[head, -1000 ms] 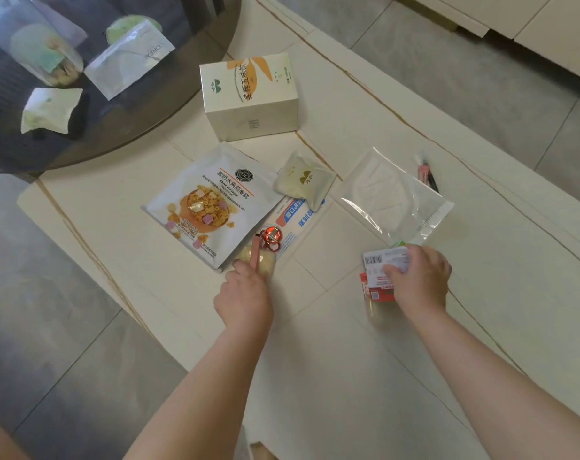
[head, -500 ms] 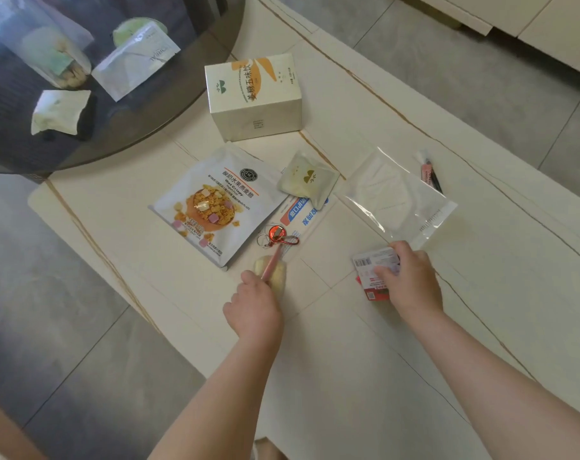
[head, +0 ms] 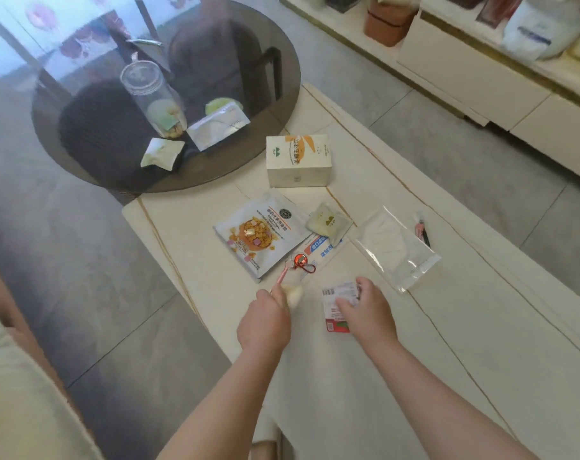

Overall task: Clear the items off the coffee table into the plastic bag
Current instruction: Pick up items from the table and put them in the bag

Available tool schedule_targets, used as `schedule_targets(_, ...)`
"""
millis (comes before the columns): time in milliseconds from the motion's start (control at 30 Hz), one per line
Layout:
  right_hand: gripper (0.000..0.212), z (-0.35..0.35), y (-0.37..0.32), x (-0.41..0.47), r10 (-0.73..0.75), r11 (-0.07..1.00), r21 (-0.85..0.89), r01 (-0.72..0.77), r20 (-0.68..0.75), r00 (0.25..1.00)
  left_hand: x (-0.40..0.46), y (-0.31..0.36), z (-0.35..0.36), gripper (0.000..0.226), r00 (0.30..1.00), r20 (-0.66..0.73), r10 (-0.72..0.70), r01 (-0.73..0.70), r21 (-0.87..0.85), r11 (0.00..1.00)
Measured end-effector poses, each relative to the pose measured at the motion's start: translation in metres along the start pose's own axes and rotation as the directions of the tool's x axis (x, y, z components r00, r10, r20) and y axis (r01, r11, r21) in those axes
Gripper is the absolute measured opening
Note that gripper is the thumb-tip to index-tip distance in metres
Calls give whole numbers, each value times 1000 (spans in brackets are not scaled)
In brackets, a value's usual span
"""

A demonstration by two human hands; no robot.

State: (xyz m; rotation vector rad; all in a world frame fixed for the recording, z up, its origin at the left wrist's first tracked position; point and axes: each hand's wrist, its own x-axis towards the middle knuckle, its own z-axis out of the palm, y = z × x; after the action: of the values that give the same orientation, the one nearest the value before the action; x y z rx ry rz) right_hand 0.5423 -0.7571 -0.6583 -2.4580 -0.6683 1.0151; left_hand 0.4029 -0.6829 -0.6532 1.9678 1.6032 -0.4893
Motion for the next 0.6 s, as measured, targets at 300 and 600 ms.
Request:
schedule_targets(300, 41, -29, -96, -89, -257, 966, 15, 258, 151, 954, -76, -42, -89, 39, 929, -124, -348, 227, -549, 804)
schedule_targets(600, 47, 9, -202, -193, -469, 849, -60, 525, 370, 802, -163, -149, -156, 31, 830, -176, -529, 309, -644, 700)
